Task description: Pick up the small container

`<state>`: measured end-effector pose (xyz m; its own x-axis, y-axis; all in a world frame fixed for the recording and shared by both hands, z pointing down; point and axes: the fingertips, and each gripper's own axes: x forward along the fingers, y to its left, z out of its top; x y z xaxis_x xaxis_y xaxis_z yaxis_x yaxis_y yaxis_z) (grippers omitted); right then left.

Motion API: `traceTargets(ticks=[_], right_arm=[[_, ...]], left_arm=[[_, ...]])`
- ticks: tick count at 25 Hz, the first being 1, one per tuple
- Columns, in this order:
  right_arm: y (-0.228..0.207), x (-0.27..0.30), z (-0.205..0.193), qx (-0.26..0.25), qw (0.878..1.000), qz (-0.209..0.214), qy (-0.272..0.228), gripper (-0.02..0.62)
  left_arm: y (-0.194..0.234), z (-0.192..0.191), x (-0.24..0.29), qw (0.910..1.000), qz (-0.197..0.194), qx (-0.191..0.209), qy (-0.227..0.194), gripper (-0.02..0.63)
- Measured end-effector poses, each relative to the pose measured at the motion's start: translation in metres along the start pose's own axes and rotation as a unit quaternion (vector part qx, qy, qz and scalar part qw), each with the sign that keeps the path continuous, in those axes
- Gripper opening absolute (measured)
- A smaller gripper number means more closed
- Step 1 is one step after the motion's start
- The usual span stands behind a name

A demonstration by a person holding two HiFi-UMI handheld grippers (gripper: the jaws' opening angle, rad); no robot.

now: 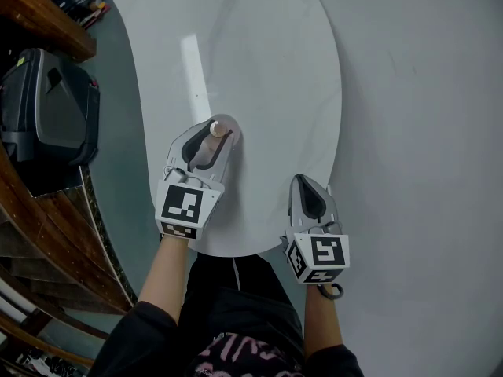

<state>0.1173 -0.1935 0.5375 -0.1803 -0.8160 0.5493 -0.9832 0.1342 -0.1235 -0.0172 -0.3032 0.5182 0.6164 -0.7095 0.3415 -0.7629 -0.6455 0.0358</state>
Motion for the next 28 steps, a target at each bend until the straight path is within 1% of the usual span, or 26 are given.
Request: traceTargets(ticks=[10, 28], right_arm=[[0.0000, -0.0010, 0.0008, -0.001, 1.000, -0.003, 0.002, 0.012], [-0.0037, 0.0015, -0.0027, 0.002, 1.000, -0.004, 0.004, 0.012]], left_arm=[[0.0008, 0.0028, -0.0013, 1.0000, -0.001, 0.005, -0.003, 0.137], [0.0016, 0.0030, -0.0023, 1.0000, -0.002, 0.004, -0.007, 0.135]])
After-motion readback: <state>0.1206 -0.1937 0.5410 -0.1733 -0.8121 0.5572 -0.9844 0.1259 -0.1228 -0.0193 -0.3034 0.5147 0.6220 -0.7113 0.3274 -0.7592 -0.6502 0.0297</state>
